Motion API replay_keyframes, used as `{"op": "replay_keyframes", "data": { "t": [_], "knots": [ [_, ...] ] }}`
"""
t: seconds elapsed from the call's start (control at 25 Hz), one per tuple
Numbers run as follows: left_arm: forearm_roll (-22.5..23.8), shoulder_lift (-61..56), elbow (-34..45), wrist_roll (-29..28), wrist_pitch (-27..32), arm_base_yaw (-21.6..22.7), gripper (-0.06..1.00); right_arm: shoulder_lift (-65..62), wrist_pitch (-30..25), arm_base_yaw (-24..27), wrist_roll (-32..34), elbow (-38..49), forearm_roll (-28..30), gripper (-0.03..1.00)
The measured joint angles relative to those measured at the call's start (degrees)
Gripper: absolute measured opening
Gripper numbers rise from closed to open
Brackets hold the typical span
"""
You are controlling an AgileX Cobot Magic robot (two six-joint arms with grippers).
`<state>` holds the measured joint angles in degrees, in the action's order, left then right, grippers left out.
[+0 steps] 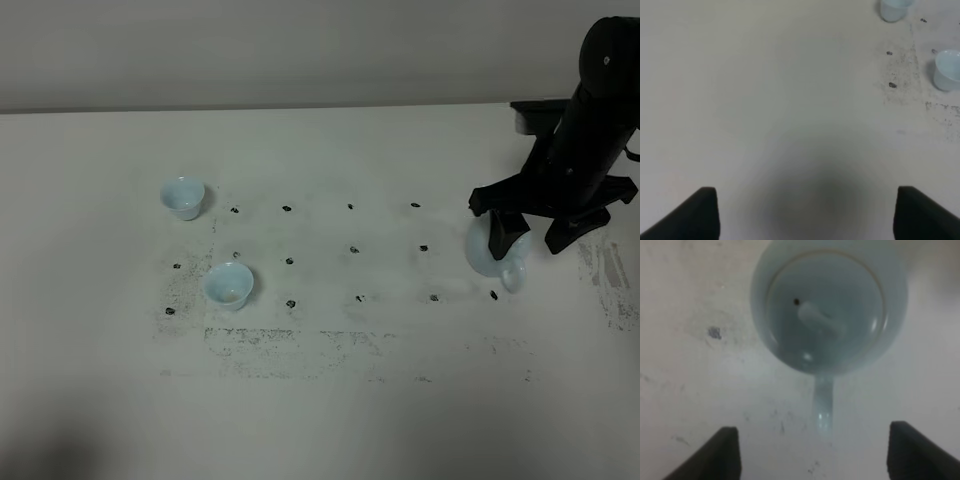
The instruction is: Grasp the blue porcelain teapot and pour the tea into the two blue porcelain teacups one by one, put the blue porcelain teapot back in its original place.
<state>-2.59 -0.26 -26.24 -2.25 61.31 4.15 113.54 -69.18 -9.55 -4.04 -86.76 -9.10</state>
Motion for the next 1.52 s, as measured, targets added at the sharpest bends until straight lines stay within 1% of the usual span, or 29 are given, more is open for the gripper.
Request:
{"op": "replay_keyframes", "data": {
  "t": [0.2, 0.56, 0.8, 1.52],
  "knots": [
    [0.00, 0.00, 0.00, 0.00, 0.00, 0.00, 0.68, 1.71, -0.55, -0.97, 0.00, -0.36, 0.08, 0.59],
    [0.00, 0.00, 0.00, 0.00, 0.00, 0.00, 0.68, 4.25, -0.66, -1.04, 0.00, -0.46, -0.31, 0.59],
    [0.00, 0.00, 0.00, 0.00, 0.00, 0.00, 0.68, 4.43, 1.31, -1.04, 0.00, -0.46, -0.43, 0.59],
    [0.00, 0.00, 0.00, 0.00, 0.00, 0.00, 0.68, 7.18, 2.21, -0.95, 0.96, -0.46, -0.55, 0.59]
  ]
}}
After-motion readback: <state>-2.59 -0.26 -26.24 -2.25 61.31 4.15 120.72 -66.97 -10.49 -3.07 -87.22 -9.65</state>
